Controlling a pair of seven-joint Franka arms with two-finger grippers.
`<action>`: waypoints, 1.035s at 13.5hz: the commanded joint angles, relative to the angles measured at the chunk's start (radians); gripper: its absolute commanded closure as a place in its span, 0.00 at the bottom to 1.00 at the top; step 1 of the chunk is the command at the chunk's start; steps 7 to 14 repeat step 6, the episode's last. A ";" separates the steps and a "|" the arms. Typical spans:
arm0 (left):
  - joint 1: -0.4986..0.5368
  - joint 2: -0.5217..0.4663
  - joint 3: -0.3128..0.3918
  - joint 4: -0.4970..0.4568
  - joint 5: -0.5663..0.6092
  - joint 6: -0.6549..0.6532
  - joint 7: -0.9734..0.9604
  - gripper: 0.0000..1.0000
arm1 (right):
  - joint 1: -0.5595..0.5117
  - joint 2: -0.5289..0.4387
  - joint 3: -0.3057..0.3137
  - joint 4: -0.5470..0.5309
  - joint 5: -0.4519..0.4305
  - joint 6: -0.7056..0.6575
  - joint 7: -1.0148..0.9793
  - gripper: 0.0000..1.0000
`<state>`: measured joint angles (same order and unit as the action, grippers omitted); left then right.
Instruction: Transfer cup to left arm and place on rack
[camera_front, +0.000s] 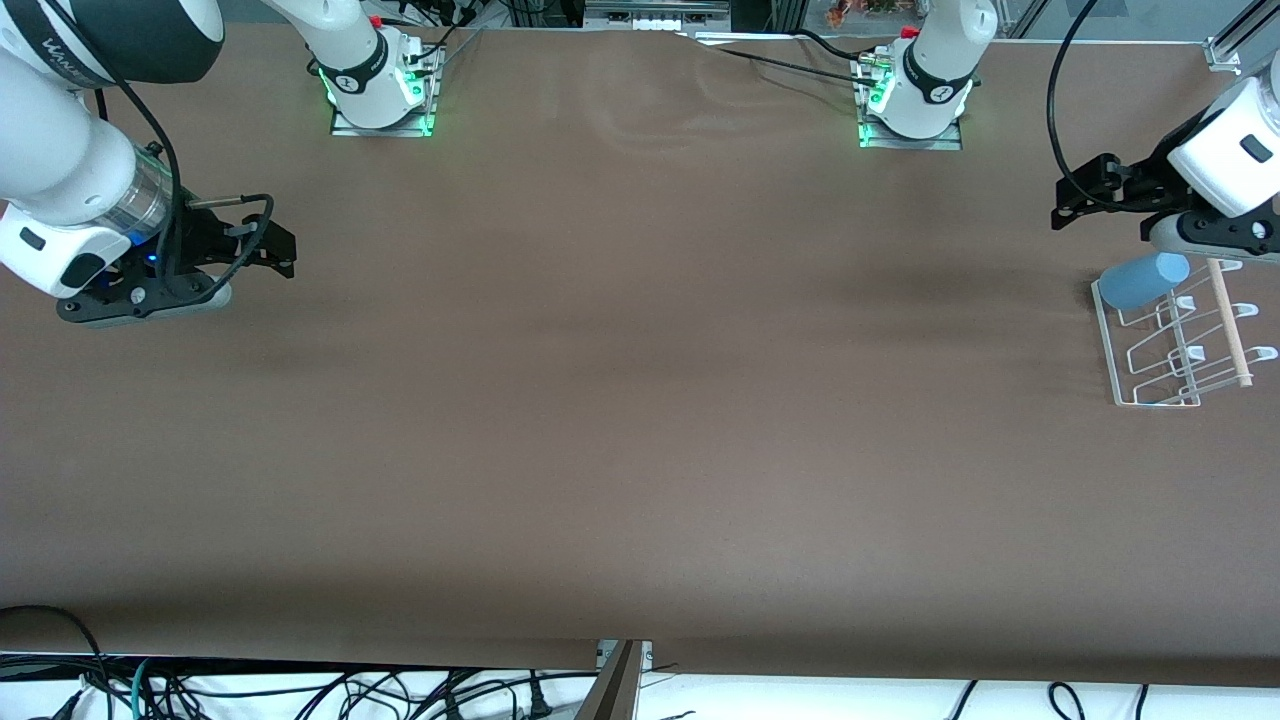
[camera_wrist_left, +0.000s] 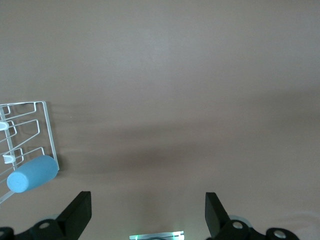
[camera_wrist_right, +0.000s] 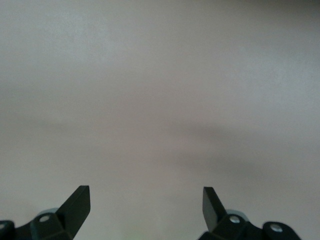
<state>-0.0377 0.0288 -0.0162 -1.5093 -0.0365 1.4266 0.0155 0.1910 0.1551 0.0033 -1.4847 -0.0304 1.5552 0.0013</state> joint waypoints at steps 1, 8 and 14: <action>0.012 0.012 0.015 0.007 0.023 -0.012 0.032 0.00 | -0.007 0.004 0.003 0.017 0.020 -0.006 -0.009 0.01; 0.013 0.017 0.015 0.011 0.021 -0.014 0.034 0.00 | -0.007 0.003 0.003 0.017 0.020 -0.006 -0.009 0.01; 0.013 0.017 0.015 0.011 0.021 -0.014 0.034 0.00 | -0.007 0.003 0.003 0.017 0.020 -0.006 -0.009 0.01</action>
